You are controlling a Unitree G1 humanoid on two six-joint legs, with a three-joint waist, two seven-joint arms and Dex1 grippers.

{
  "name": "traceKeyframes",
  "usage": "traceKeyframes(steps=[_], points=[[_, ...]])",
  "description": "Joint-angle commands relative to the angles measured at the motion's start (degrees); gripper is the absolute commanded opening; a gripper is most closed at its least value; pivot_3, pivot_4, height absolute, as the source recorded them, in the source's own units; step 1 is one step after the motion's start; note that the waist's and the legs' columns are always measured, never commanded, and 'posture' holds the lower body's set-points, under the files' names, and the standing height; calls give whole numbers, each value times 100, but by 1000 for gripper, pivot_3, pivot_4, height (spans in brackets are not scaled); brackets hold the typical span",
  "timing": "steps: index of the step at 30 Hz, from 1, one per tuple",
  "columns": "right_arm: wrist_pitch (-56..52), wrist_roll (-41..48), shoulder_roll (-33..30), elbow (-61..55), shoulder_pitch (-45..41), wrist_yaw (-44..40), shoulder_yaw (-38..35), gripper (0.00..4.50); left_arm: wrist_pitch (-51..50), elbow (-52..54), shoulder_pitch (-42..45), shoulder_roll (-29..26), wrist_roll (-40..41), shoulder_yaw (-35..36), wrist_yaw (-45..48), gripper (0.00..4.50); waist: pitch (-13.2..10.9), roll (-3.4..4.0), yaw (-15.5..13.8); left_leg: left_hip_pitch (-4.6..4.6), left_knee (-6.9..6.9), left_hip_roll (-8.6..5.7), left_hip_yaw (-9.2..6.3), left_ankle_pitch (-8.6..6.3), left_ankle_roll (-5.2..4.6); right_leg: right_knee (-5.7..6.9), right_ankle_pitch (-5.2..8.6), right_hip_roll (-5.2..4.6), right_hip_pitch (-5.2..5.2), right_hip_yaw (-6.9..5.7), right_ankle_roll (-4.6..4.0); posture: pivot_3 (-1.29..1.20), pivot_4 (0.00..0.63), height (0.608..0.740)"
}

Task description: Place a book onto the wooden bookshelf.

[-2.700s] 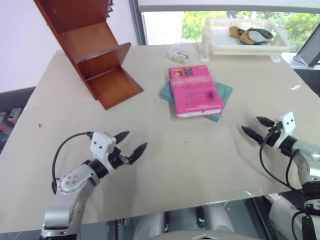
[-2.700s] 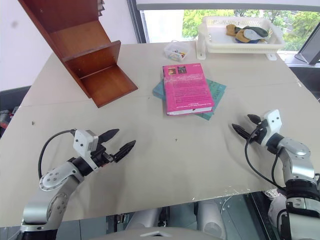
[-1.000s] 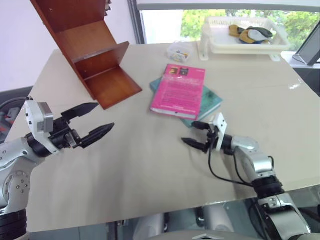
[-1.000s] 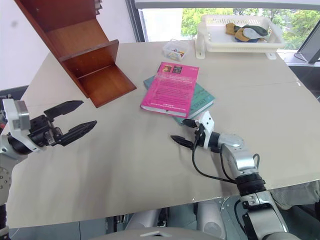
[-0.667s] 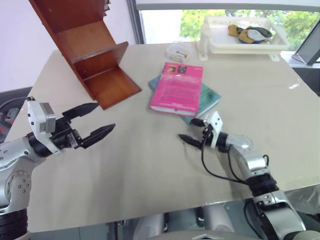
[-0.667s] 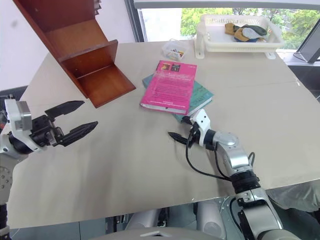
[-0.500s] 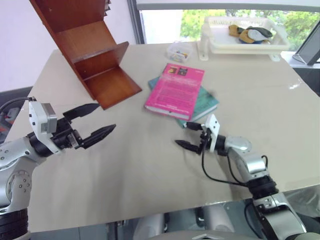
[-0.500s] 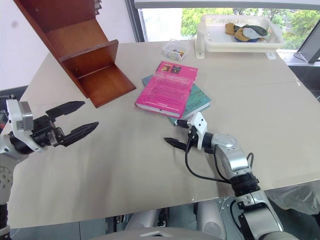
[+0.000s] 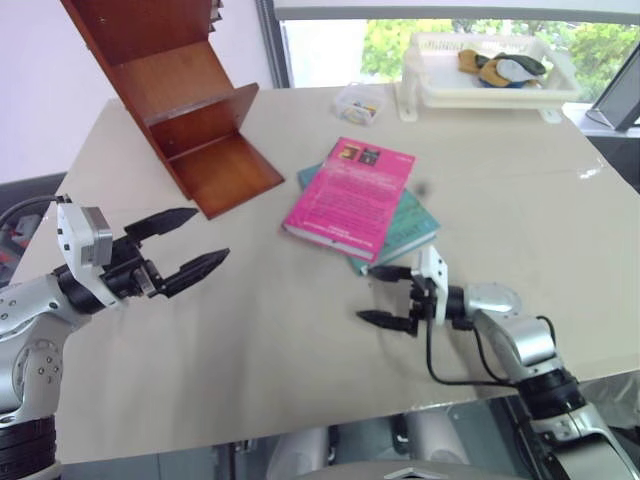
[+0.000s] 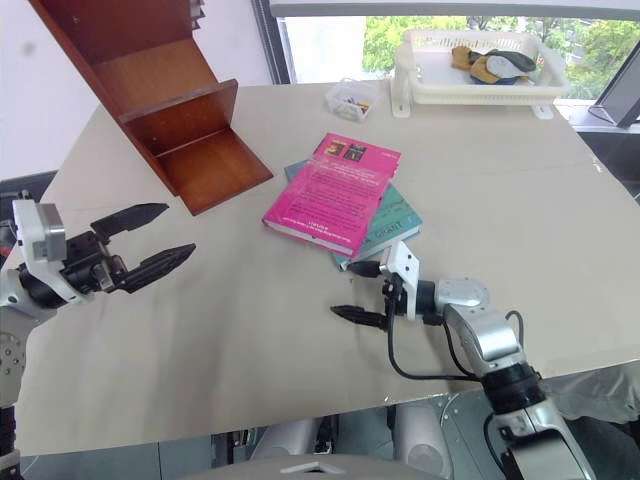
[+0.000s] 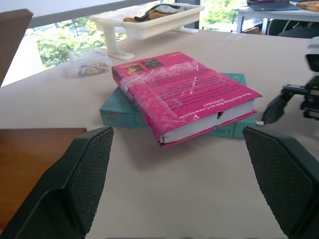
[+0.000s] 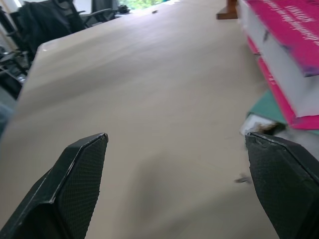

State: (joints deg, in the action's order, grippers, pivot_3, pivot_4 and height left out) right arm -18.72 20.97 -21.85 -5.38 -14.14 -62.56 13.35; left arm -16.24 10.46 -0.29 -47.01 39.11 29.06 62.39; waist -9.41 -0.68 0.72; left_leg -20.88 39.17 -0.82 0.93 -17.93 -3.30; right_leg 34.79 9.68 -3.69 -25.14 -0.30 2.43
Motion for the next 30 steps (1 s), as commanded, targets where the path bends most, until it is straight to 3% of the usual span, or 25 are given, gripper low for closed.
traceKeyframes(steps=[1, 8, 19, 24, 30], points=[[-476, 458, -296, -720, 231, -313, 87, 4500, 83, 49, 36, -115, -10, 138, 56, 4462, 0, 0, -5, 0, 0, 0, 0, 0, 0, 0, 0, 0, 0, 0, 0, 0, 150, 740], [-622, 641, -681, -956, 443, -295, -123, 4500, 58, 13, 73, -144, 17, 146, 135, 4462, 0, -3, 4, 2, 1, 0, 1, -2, -4, 0, 1, 0, 1, 0, 1, 0, 150, 740], [350, 308, -1579, 620, -77, 255, -1883, 4500, 148, -41, 35, -136, -42, 139, 179, 4462, -2, -5, -9, 1, 4, 0, 7, 0, -1, -2, 0, 4, 2, 3, 0, 0, 150, 740], [863, -61, -1616, 1299, -457, 688, -2115, 4500, 190, -144, 120, -102, -77, 72, 190, 4462, -2, -6, -7, 3, 3, 3, 13, -1, -3, -2, 0, 8, 2, 9, 1, 0, 150, 740], [832, 108, -1100, 1614, -1077, 1247, -2238, 4500, 262, -303, 302, -97, -129, -60, 240, 4462, -2, -6, 4, 6, 4, 3, 19, 0, -3, 2, -1, 8, 2, 16, 0, 0, 150, 740]])
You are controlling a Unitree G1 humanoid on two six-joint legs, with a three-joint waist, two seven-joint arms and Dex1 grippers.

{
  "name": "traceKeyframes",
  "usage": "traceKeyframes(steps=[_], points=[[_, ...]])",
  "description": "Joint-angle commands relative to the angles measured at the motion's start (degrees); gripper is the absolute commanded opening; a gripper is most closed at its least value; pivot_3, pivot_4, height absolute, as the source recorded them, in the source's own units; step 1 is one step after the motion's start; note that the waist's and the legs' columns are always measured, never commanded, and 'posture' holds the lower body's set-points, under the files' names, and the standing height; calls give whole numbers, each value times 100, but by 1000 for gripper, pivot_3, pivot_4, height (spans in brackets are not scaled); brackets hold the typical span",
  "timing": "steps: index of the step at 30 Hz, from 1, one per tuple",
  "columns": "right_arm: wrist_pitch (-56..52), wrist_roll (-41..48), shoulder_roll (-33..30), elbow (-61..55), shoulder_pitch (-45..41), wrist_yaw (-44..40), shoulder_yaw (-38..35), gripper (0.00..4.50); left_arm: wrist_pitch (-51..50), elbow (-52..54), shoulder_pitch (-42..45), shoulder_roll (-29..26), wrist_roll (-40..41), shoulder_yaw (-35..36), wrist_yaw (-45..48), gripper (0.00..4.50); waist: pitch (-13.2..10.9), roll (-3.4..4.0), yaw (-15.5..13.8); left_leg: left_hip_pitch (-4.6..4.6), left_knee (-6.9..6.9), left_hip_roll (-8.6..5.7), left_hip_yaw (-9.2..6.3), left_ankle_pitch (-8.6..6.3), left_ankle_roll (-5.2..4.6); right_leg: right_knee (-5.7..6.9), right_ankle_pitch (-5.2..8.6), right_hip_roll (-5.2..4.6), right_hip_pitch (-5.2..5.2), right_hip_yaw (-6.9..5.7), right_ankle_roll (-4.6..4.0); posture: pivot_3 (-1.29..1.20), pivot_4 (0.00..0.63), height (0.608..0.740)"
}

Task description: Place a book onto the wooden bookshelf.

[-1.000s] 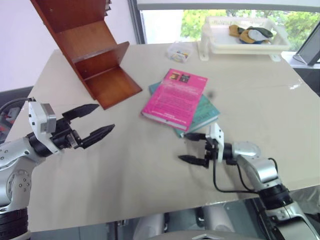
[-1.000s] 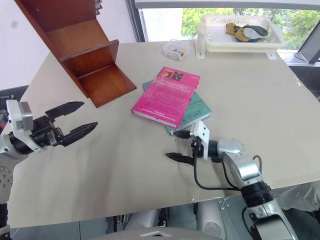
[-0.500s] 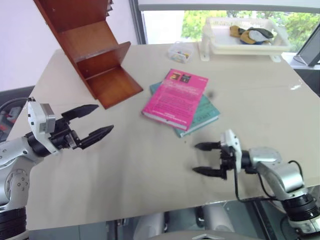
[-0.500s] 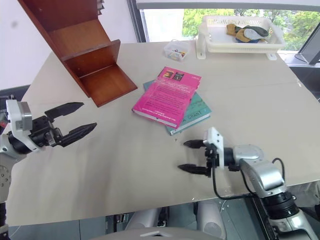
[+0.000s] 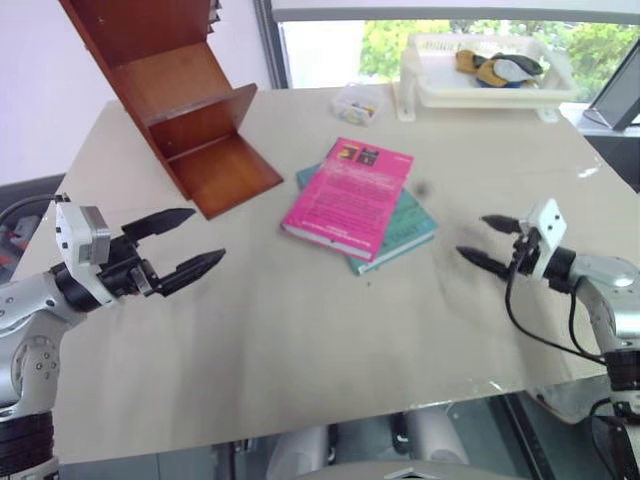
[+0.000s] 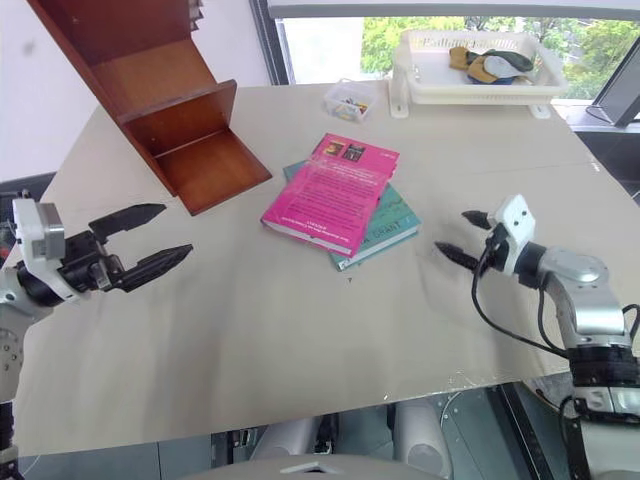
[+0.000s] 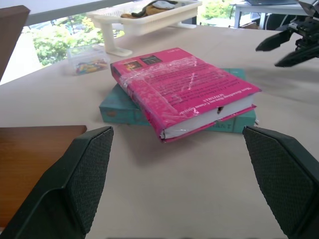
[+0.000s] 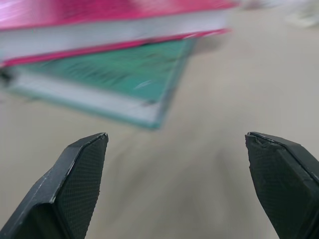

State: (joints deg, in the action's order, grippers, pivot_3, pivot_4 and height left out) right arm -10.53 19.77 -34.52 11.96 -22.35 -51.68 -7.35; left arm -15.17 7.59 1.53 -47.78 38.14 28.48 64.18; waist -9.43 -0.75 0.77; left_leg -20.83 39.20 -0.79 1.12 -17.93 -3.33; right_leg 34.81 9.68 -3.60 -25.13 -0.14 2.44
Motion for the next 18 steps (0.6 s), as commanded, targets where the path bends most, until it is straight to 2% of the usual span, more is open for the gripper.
traceKeyframes(steps=[1, 4, 8, 14, 18], points=[[-27, 250, 244, -126, -347, 182, -156, 4500, 163, -40, 153, -21, -38, -20, 72, 4462, 0, 1, -2, 0, 0, 1, -2, 0, 0, 2, 0, 1, -1, -1, 1, 0, 150, 740], [-123, 265, 466, -28, -639, 313, -131, 4500, 205, -105, 214, -27, -77, -69, 104, 4462, 0, 1, -10, -3, -1, 0, -3, 0, 0, 1, -10, -2, -2, -2, 16, 0, 150, 740], [-512, 336, 1075, 421, -1408, 778, -57, 4500, 275, -198, 304, -22, -136, -168, 135, 4462, -1, 1, 20, -5, 0, -1, -2, 0, 0, -2, -12, -5, -3, -2, 19, 0, 150, 740], [-307, -314, 1520, 1877, -2406, 1105, 346, 4500, 322, -256, 402, -2, -149, -217, 146, 4462, -2, 3, 11, -10, -5, -1, -9, 0, 2, 3, -12, -8, -10, -10, 17, 0, 150, 740], [-56, -543, 1706, 3237, -3074, 1633, 217, 4500, 329, -198, 289, -42, -106, -63, 170, 4462, -2, 3, 19, -33, -6, -4, -10, 1, 2, 1, -13, -12, -26, -11, 17, 0, 150, 740]])
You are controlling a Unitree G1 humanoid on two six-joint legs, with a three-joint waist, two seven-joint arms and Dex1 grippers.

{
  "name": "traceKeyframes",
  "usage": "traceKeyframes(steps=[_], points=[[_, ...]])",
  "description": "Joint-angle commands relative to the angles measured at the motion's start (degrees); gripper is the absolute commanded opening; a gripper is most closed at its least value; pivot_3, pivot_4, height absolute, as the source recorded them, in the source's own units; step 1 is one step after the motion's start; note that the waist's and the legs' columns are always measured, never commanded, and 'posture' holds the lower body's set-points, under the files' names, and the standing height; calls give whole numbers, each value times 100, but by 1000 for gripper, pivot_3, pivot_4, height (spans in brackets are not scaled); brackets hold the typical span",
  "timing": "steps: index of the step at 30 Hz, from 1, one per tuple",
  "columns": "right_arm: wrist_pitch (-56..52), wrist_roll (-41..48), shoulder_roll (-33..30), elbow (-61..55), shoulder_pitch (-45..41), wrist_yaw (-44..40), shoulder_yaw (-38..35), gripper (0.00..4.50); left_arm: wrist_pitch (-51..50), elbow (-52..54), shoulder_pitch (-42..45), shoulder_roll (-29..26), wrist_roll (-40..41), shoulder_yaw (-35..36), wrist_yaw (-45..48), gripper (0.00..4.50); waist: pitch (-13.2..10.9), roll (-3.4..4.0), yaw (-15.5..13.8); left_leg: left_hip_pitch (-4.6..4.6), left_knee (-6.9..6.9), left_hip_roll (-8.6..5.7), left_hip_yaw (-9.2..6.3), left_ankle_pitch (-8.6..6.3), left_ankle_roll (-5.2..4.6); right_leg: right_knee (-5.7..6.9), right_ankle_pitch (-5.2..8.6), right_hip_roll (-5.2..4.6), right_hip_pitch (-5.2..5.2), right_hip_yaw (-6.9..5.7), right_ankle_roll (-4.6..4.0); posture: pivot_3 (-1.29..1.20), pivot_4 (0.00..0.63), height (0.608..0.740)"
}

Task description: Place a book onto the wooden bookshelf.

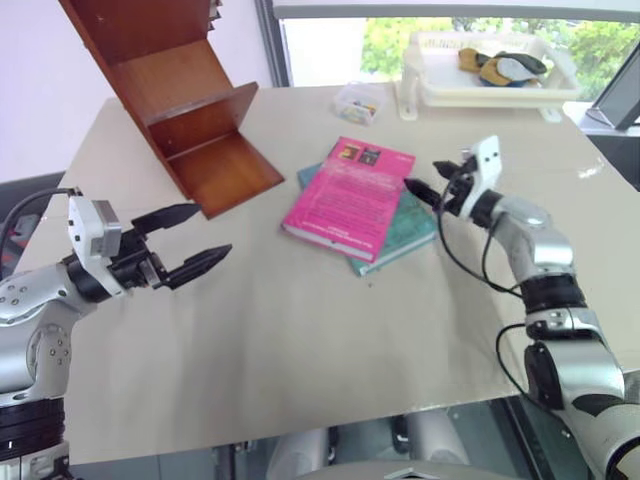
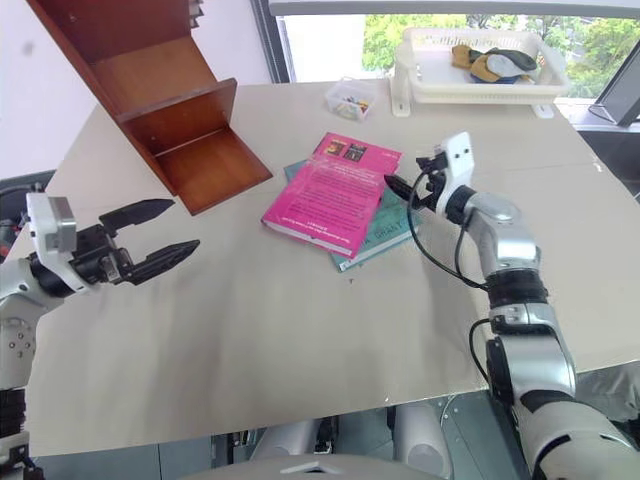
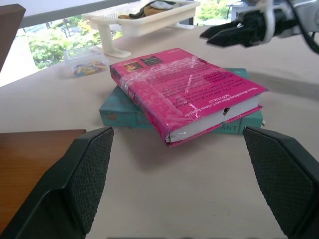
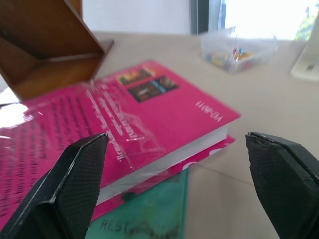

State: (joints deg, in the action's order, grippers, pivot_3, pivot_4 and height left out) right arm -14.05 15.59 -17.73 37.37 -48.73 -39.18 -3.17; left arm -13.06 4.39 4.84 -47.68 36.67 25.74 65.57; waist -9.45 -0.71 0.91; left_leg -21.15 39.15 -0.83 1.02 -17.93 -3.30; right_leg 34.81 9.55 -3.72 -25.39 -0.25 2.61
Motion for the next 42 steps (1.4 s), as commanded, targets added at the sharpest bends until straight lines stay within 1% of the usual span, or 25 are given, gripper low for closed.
traceKeyframes(steps=[1, 4, 10, 16, 20, 23, 29, 33, 36, 42], points=[[359, -135, 57, 922, -546, 454, -239, 4500, 112, 153, -86, -58, 56, 257, 35, 4462, 0, 1, 13, -8, 0, -1, 2, 0, 0, 2, 0, 0, -11, 0, 0, 0, 150, 740], [556, -32, 208, 1458, -831, 344, -372, 4500, 86, 274, -275, -59, 88, 431, 0, 4462, 0, 1, 41, -21, -2, 1, -1, 1, 2, 0, -1, 0, -24, -4, 0, 0, 150, 740], [888, -159, 380, 2331, -1317, 89, -424, 4500, 68, 515, -536, -4, 123, 616, -135, 4462, 0, 2, 160, -23, -4, 0, -2, 1, 2, 1, -2, -4, -24, -3, 1, 0, 150, 740], [1002, -243, 532, 2809, -1683, -473, -395, 4500, 52, 676, -777, 8, 162, 789, -219, 4462, -2, 5, 193, -22, -6, 4, -5, 2, 4, 4, -2, -21, -27, -4, -1, 0, 150, 740], [1051, -315, 625, 3055, -1893, -551, -428, 4500, 57, 748, -903, 27, 186, 868, -274, 4462, -2, 6, 190, -23, -6, 2, -5, 2, 4, 3, -2, -27, -27, -5, -1, 0, 150, 740], [1183, -519, 663, 3131, -1921, -763, -274, 4500, 55, 825, -988, 59, 201, 900, -311, 4462, -2, 6, 179, -24, -6, 1, -7, 1, 4, 2, -2, -30, -27, -9, -1, 0, 150, 740], [1925, -1159, 568, 3065, -1674, -1787, 359, 4500, 40, 923, -1109, 91, 228, 963, -378, 4462, -2, 7, 183, -27, -6, 1, -11, 1, 5, 1, -2, -29, -28, -14, -1, 0, 150, 740], [2307, -1397, 480, 3111, -1606, -2153, 586, 4500, 38, 937, -1123, 91, 230, 950, -400, 4462, 1, 7, 183, -26, -6, 0, -12, 1, 5, 2, -3, -29, -28, -14, -1, 0, 150, 740], [2440, -1465, 451, 3134, -1591, -2261, 645, 4500, 39, 924, -1101, 81, 227, 926, -406, 4462, 2, 6, 164, -26, -5, 0, -13, 2, 6, 3, -2, -30, -26, -16, -1, 0, 150, 740], [2487, -1613, 371, 3240, -1620, -1909, 641, 4500, 29, 874, -1016, 56, 208, 850, -385, 4462, 5, 6, 162, -25, -4, -1, -19, 6, 13, 5, -3, -31, -24, -20, -3, 0, 150, 740]])
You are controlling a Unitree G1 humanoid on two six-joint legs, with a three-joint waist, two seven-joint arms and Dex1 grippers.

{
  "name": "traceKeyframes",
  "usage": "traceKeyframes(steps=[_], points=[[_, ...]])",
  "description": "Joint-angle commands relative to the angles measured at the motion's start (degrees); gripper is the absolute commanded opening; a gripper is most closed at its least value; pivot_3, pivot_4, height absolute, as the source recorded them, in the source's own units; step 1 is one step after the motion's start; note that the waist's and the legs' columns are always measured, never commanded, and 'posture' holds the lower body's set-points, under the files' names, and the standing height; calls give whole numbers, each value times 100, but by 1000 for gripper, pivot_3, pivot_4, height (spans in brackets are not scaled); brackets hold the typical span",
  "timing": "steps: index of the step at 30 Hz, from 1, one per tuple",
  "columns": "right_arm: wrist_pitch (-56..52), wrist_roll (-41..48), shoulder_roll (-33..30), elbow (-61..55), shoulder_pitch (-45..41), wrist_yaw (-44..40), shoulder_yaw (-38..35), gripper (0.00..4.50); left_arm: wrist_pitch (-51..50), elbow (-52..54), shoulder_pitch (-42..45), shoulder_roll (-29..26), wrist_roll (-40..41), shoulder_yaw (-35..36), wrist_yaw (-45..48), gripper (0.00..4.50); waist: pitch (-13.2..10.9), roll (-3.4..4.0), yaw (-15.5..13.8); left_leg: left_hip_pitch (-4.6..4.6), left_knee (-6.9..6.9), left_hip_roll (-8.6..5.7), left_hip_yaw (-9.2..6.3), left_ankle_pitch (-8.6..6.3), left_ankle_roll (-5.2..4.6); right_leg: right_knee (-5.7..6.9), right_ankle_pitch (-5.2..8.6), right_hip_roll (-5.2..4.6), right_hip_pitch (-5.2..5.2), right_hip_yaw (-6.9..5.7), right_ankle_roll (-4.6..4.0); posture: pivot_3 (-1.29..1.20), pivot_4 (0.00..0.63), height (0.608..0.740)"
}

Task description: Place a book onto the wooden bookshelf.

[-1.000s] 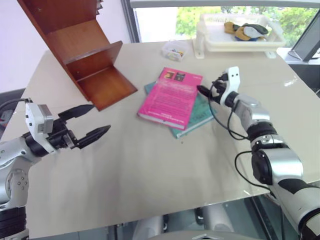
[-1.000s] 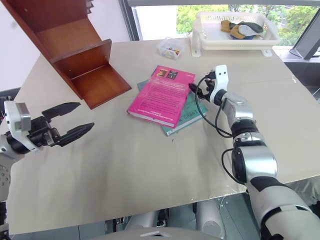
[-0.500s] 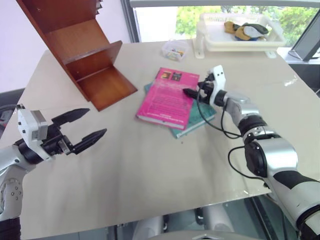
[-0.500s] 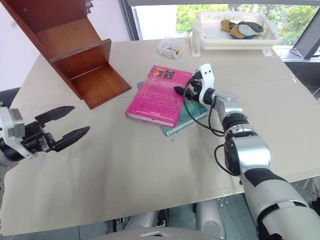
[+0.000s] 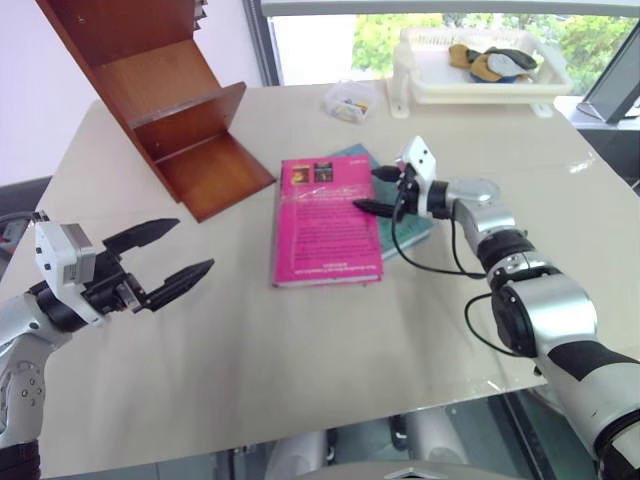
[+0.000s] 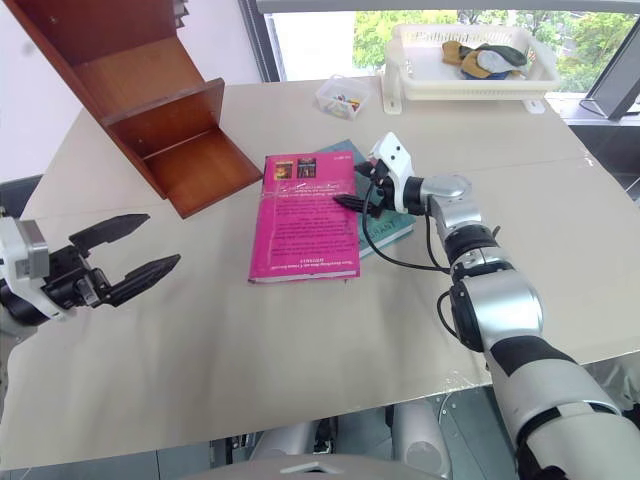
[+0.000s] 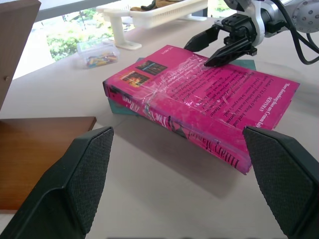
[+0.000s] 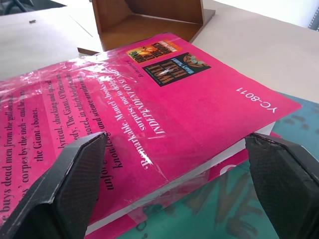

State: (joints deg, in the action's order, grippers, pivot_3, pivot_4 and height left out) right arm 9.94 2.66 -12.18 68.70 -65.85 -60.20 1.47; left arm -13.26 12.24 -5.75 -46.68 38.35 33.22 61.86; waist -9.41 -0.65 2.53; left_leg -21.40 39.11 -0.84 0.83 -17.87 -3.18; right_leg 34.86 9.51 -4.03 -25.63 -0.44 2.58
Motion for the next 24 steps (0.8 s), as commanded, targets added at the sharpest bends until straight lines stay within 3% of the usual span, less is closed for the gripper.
traceKeyframes(steps=[1, 11, 24], points=[[70, -341, -199, 120, 92, 227, 176, 4500, 47, 82, 52, -45, 34, 96, -8, 4462, 1, 0, 0, 2, 0, 0, 0, 1, 1, 0, -1, 0, 2, 0, -2, 0, 150, 740], [35, -540, -405, 245, 26, 677, 212, 4500, 31, 17, 164, -49, -9, 10, 23, 4462, 2, 0, -11, 66, 0, 2, -8, 10, 16, 6, -2, 3, 56, -5, -44, 0, 150, 740], [241, -11, -543, -155, -175, -175, -238, 4500, 37, -22, 237, -16, -13, -64, 33, 4462, -3, 4, -6, 45, -4, 3, -17, 11, 17, -2, -5, 4, 44, -11, -42, 0, 150, 740]])
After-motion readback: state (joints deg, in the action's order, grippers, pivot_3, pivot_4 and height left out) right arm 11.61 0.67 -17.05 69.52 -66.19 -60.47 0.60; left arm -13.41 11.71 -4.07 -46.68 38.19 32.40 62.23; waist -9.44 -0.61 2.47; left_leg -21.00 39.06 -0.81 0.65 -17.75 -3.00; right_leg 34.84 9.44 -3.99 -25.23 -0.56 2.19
